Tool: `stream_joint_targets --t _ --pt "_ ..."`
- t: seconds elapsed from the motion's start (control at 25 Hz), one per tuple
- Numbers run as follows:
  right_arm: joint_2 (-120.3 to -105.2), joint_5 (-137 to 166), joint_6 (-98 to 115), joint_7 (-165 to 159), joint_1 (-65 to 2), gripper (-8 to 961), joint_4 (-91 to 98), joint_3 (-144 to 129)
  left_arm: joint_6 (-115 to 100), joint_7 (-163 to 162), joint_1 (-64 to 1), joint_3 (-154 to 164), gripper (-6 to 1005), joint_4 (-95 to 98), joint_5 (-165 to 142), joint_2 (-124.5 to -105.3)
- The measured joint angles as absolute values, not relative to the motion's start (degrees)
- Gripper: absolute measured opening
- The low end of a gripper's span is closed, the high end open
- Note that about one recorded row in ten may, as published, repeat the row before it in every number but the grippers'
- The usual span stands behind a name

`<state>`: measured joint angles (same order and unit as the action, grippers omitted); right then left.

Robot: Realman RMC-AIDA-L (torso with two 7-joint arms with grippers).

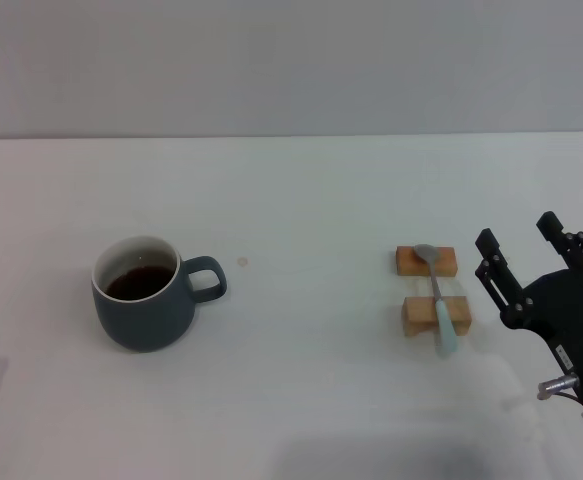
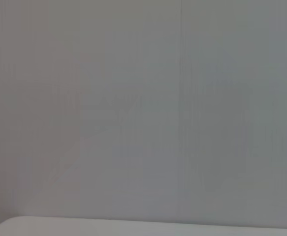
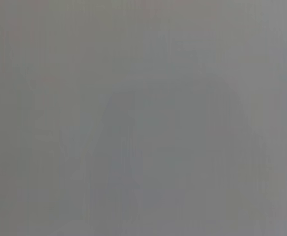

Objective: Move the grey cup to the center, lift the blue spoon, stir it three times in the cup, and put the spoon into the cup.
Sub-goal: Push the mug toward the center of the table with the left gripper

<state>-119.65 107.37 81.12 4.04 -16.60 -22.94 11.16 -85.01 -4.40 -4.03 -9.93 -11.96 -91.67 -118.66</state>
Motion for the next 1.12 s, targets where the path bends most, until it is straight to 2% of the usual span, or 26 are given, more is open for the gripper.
stream_joint_targets --t 1.08,1.12 --pt "-119.65 104.2 82.5 3.9 -14.5 725 -23.2 13.0 -81.6 -4.5 -6.7 -11.2 722 -12.0 -91.6 -118.72" --pt "-119.65 104.2 82.5 3.9 -14.4 725 -23.2 13.0 -81.6 -4.5 -6.7 -11.2 684 -12.0 -91.6 -118.72"
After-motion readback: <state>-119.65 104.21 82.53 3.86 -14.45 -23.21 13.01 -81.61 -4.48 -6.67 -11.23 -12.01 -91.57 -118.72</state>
